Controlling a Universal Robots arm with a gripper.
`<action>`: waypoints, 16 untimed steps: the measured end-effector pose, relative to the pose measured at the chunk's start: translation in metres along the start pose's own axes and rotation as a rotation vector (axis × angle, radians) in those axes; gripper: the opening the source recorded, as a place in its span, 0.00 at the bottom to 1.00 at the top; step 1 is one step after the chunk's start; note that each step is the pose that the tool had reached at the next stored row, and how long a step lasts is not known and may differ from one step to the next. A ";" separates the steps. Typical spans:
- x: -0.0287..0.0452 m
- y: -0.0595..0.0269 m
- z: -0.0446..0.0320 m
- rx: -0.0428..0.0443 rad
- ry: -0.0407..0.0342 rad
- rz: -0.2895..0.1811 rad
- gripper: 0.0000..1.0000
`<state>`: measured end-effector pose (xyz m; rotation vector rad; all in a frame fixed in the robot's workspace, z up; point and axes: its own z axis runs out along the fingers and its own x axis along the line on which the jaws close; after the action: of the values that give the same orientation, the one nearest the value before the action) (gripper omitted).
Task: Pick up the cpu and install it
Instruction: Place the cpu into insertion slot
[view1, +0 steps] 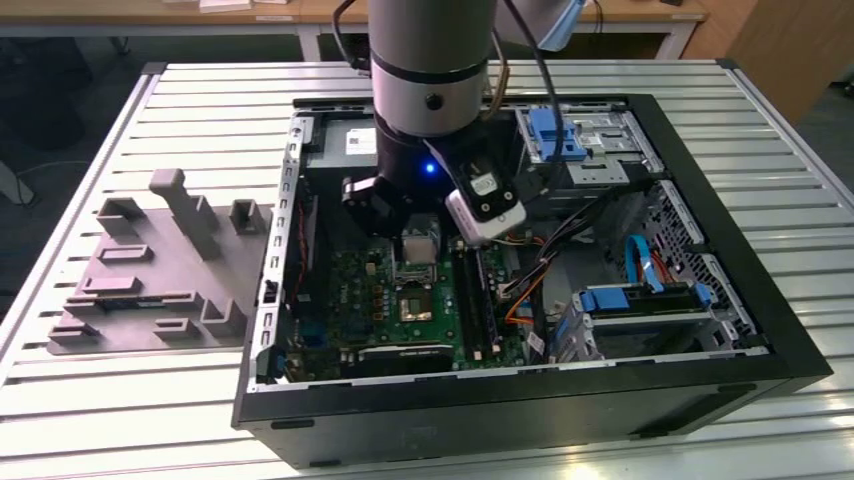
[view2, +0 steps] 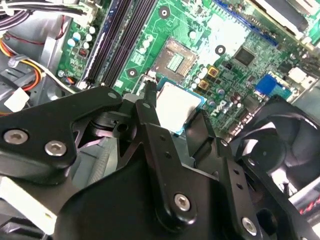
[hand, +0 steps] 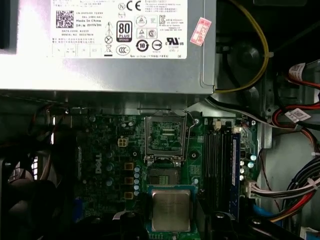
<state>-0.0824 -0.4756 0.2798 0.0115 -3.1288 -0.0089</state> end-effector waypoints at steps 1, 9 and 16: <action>0.0000 -0.0006 0.0010 0.0014 0.0000 0.000 0.47; 0.0003 -0.0010 0.0144 0.0048 0.0000 0.000 0.47; 0.0018 -0.0014 0.0257 0.0054 0.0050 0.005 0.47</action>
<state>-0.0844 -0.4769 0.2541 0.0039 -3.1238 -0.0003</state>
